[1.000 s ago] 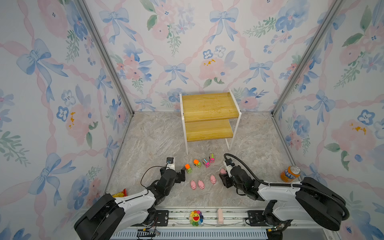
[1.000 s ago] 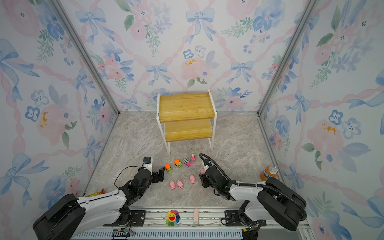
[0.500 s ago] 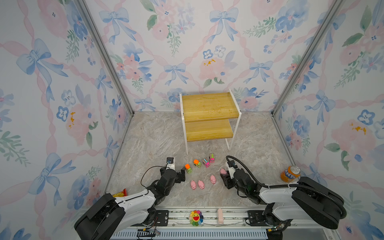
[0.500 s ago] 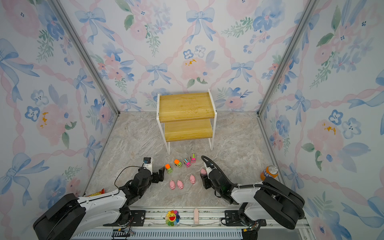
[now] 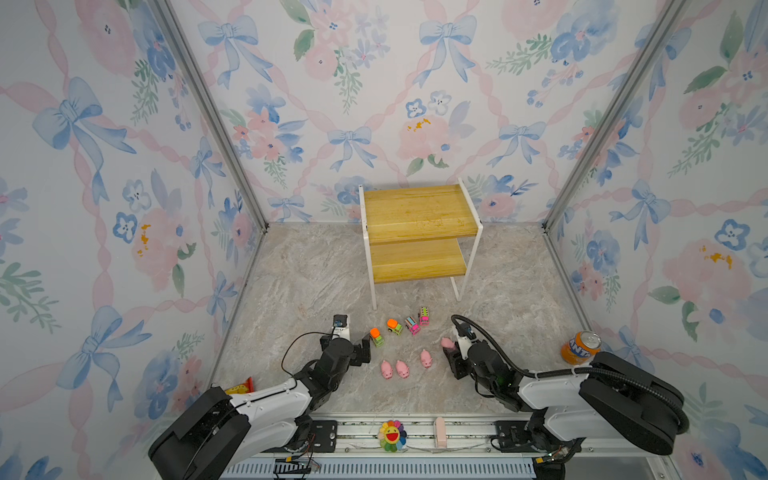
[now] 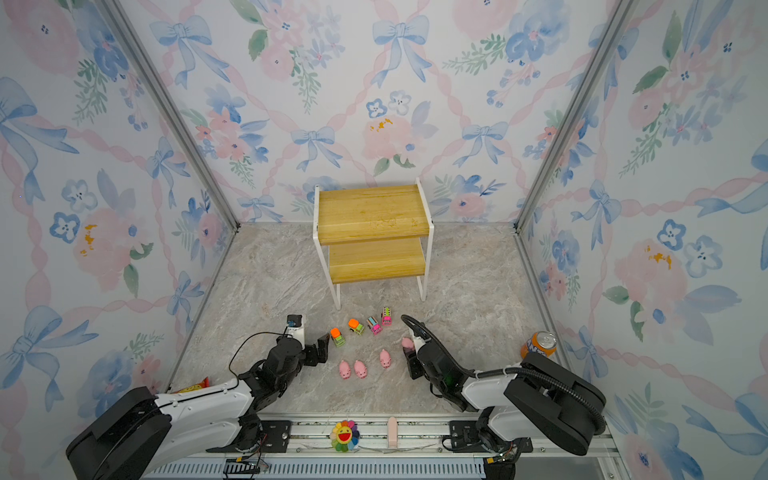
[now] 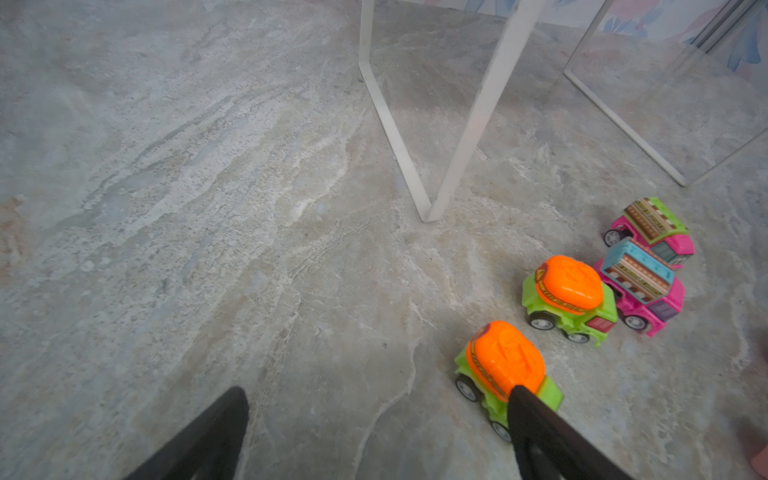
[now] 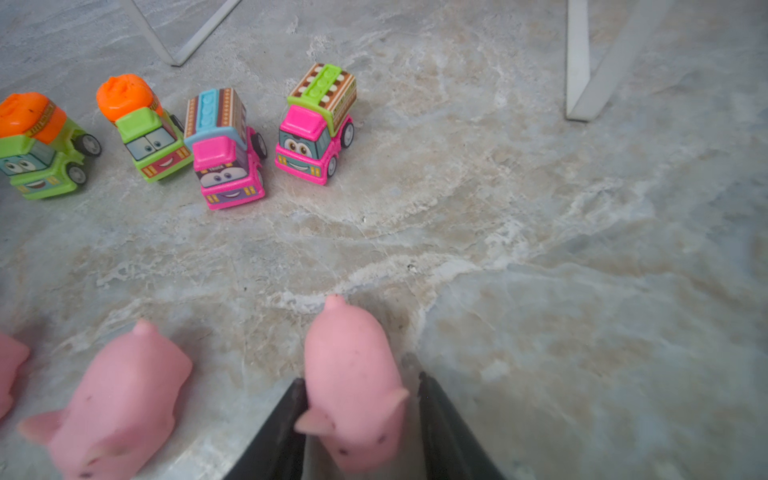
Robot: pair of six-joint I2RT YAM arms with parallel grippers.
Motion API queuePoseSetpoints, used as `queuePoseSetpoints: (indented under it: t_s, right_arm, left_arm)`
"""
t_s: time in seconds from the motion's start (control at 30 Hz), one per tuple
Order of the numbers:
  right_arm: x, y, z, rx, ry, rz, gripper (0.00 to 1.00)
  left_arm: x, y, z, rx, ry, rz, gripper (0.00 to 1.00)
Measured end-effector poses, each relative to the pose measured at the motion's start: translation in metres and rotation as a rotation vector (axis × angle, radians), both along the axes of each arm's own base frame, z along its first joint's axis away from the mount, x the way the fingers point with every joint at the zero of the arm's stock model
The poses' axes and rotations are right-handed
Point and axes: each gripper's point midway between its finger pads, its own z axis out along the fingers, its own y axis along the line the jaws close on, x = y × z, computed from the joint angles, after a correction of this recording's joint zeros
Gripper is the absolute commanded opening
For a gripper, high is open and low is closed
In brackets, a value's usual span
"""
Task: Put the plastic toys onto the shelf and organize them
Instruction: 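Move the right gripper over the pink pig farthest from the robot, then close the right gripper on the pink pig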
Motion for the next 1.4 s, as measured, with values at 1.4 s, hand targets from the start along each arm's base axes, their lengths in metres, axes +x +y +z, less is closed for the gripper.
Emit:
queuePoseSetpoints:
  t_s: [1.4]
  right_arm:
    - [-0.010, 0.020, 0.012, 0.041, -0.013, 0.140, 0.22]
  left_arm:
    - [0.000, 0.000, 0.000, -0.001, 0.000, 0.000, 0.98]
